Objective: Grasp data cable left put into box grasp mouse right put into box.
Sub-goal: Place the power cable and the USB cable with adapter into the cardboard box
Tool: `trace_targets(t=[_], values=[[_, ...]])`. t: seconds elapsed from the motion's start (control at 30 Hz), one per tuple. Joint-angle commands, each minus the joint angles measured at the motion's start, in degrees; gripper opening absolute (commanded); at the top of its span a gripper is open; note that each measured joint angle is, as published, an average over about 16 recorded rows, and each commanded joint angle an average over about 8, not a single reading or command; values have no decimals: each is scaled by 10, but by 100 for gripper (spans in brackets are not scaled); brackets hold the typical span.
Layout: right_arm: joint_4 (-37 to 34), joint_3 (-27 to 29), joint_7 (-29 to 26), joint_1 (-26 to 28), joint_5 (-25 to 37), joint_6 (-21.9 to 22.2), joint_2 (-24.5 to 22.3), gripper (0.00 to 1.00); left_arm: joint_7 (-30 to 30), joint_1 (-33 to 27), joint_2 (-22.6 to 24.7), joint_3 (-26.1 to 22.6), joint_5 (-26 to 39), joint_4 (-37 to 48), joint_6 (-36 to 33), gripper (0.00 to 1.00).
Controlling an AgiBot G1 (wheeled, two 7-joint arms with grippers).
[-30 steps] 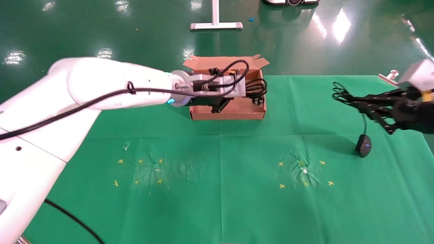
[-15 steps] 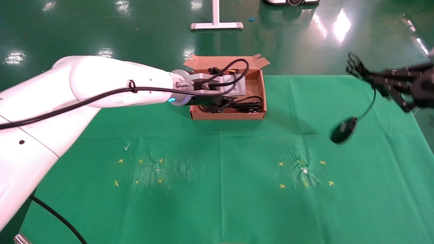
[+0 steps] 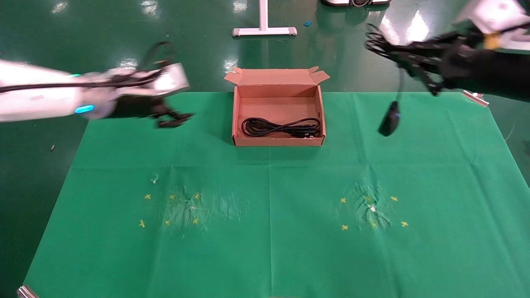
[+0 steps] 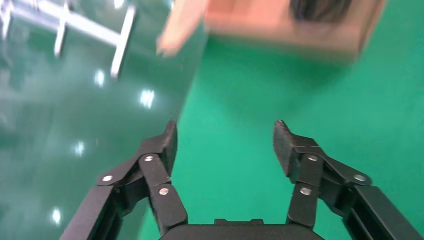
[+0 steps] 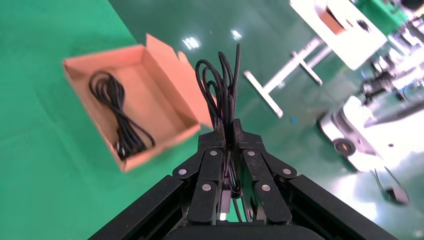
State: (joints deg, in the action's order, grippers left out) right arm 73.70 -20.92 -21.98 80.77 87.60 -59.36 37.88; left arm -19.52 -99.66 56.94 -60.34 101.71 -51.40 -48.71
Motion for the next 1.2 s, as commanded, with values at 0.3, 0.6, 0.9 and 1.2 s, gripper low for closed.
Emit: trace_targets(t=[0.3,0.6,0.9,1.2], values=[[-51,-55,36,60,29,-12,135,0,-130,19,-87,-9,62,-142,-15,100],[-119,-103,77,91,70,0,243,0,-184,26,-96,-13,100,-185,-16,100],[-207,-122,127,92,111,35,269,2,-202,28,-98,-14,114,-198,-17,100],[-257,-124,155,88,126,65,274,100,-206,29,-101,-15,118,-204,-17,100]])
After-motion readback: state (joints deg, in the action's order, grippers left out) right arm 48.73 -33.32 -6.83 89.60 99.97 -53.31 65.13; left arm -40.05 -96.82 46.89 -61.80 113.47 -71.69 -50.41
